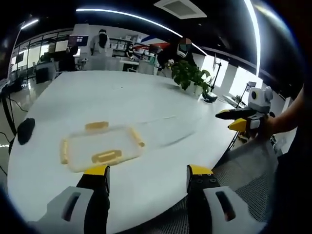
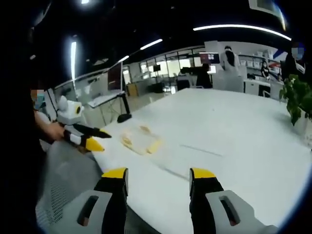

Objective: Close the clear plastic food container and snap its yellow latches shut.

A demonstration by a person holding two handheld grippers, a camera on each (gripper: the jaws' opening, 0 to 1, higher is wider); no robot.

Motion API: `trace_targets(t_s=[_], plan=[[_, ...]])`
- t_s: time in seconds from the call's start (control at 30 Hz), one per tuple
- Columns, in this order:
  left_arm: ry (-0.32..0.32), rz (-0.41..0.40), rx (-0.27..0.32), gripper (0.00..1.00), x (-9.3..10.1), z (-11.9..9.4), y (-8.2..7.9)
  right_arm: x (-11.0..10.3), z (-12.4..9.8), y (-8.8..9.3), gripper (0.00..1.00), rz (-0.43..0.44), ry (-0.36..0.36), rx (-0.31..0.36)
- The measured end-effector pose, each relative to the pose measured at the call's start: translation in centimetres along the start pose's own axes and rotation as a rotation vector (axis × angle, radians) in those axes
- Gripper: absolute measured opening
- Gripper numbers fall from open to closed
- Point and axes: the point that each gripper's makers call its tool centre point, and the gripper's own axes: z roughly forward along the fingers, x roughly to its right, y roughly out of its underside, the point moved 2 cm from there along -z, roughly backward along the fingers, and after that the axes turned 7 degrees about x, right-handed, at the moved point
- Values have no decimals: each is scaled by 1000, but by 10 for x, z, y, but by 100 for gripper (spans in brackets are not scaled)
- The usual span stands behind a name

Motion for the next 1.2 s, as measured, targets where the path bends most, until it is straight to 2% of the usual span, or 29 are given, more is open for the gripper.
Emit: trace_targets(t_s=[0.13, 0.3, 0.57, 0.63, 0.73, 0.9, 1.0, 1.2], plan=[[4, 5, 13, 61, -5, -3, -2, -3, 12, -17, 49, 25, -2, 56], [27, -26, 5, 68, -2, -2, -1, -16, 25, -22, 49, 11, -25, 68], [43, -45, 11, 71, -5, -2, -3, -30, 36, -23, 49, 29, -48, 71], [50, -41, 7, 72, -7, -3, -4, -32, 38, -25, 50, 28, -48, 75], [55, 9, -3, 72, -11, -3, -3, -34, 42, -28, 50, 23, -53, 74], [67, -5, -8, 74, -14, -5, -5, -37, 49, -31, 51, 14, -62, 75], [78, 41, -10, 75, -15, -5, -7, -39, 53, -31, 51, 8, -67, 73], [92, 71, -6, 75, -15, -5, -13, -44, 58, -35, 51, 6, -83, 79]])
